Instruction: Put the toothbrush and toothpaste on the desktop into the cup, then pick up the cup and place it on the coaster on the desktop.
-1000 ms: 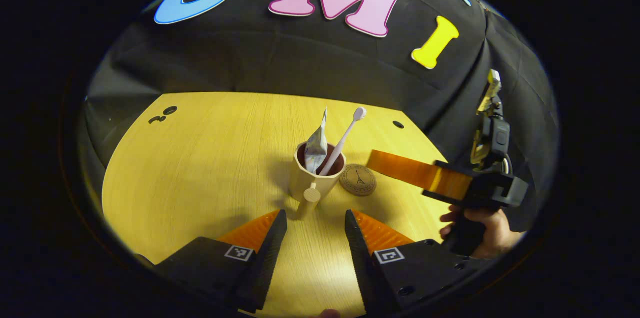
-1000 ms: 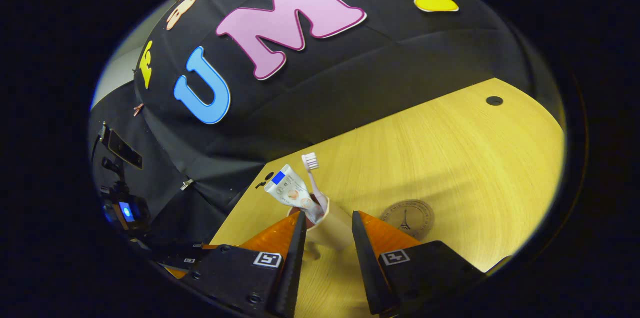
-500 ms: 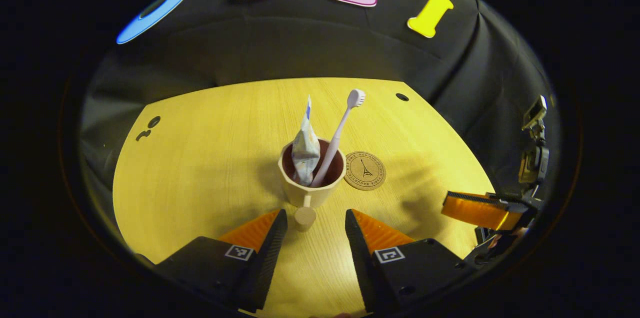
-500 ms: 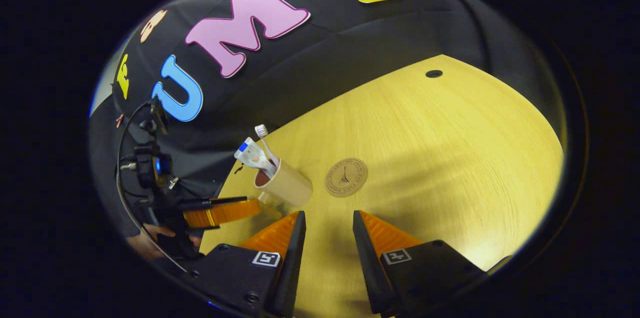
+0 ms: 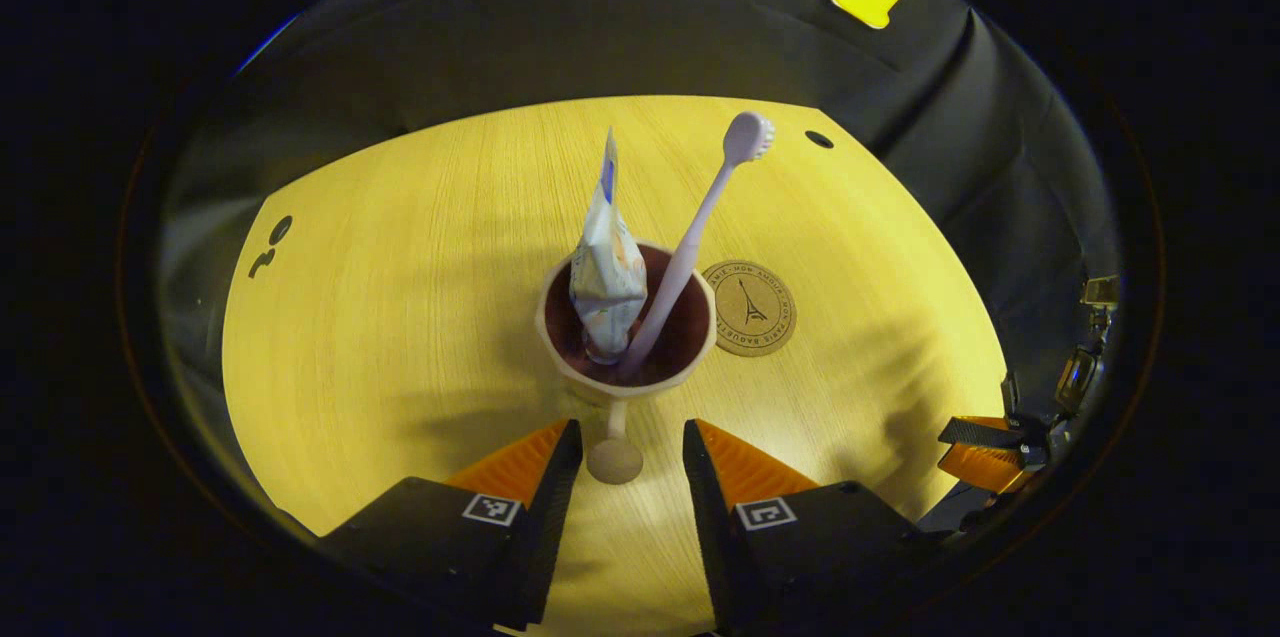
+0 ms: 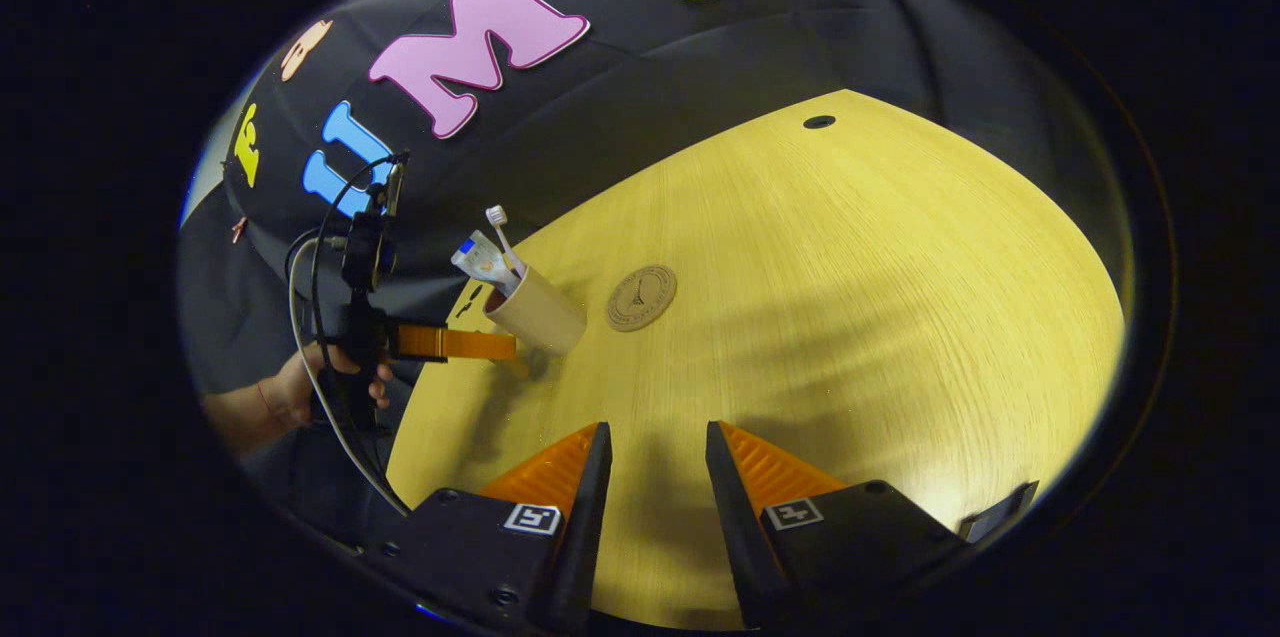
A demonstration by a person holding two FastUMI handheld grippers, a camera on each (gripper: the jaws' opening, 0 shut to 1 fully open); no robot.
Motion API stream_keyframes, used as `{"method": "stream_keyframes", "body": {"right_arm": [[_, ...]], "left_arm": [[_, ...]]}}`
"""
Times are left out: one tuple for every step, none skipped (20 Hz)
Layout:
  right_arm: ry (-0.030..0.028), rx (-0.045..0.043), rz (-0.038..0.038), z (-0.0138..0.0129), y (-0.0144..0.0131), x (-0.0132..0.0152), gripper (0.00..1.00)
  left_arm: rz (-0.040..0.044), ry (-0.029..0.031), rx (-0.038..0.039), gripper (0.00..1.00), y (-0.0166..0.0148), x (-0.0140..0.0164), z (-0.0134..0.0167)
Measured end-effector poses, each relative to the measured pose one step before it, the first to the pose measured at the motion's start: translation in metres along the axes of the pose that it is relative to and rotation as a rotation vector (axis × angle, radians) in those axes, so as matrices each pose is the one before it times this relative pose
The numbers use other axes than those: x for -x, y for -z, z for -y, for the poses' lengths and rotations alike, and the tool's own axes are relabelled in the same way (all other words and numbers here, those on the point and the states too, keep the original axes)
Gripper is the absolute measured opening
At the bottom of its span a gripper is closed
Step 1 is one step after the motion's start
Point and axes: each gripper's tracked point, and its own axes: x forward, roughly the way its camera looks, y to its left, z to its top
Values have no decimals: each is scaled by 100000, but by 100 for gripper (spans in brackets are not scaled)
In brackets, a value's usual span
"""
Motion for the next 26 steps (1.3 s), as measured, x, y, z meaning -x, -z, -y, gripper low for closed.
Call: {"method": "stream_keyframes", "body": {"right_arm": [[170,-1271,-265,385,175,211,59],[-370,-2040,-36,254,-148,104,59],[5,-1849,487,324,-261,58,59],[258,-1223,595,419,-276,76,59],[225,-994,746,422,-271,261,59],[132,-1082,700,299,-289,223,59],[313,-980,448,380,-153,265,59],[350,-711,398,287,-158,145,59],[670,-427,615,334,-47,159,59],[261,-273,139,218,30,275,59],[473,-140,-67,257,199,227,59],[458,-291,-218,278,192,82,59],[368,-583,-224,166,240,135,59],[275,-635,-217,126,172,20,59],[253,-488,-467,98,310,40,59],[52,-197,-103,-66,166,-24,59],[96,101,-439,-30,258,8,59],[-263,162,-312,-233,17,-98,59],[-246,346,-107,-197,113,58,59],[-406,612,26,-295,-52,-89,59],[-256,782,81,-214,-8,-146,59],[-184,702,-146,-148,14,-132,59],[-332,458,-183,-111,170,-46,59],[-67,170,-77,-118,39,38,59],[-296,59,22,-210,9,124,59],[-13,158,64,-158,-55,-6,59]], "left_arm": [[-1956,-1217,-681,62,124,-334,-111],[-1649,-1441,-1010,68,14,-303,-147],[-1315,-831,-894,58,19,-246,117],[-1239,-420,-910,56,-28,-290,115],[-643,-902,-1111,62,-136,-285,24],[-664,-1126,-1455,54,-121,-219,-49],[-482,-933,-1047,53,-141,-134,-194],[-972,-660,-378,51,-71,-113,-27],[-895,-585,166,48,60,-257,-37],[-1013,-330,317,44,-51,-98,-75],[-1239,-552,127,41,154,-221,-146],[-739,906,754,28,18,-45,45],[-585,690,659,27,-6,171,82],[412,459,541,25,-98,-15,11],[495,88,272,28,33,105,-8],[1035,79,-171,26,-122,2,20],[636,-166,236,25,31,-11,-32],[1101,-58,276,27,-64,18,54],[721,196,209,22,63,30,80],[866,445,120,26,-15,17,62],[965,237,201,21,60,158,36],[1411,-25,62,21,-170,197,12],[1636,5,154,21,-225,280,-45],[1217,-408,77,21,-292,301,29],[746,-130,-468,21,-201,338,90],[1044,396,-713,21,-344,410,238]]}}
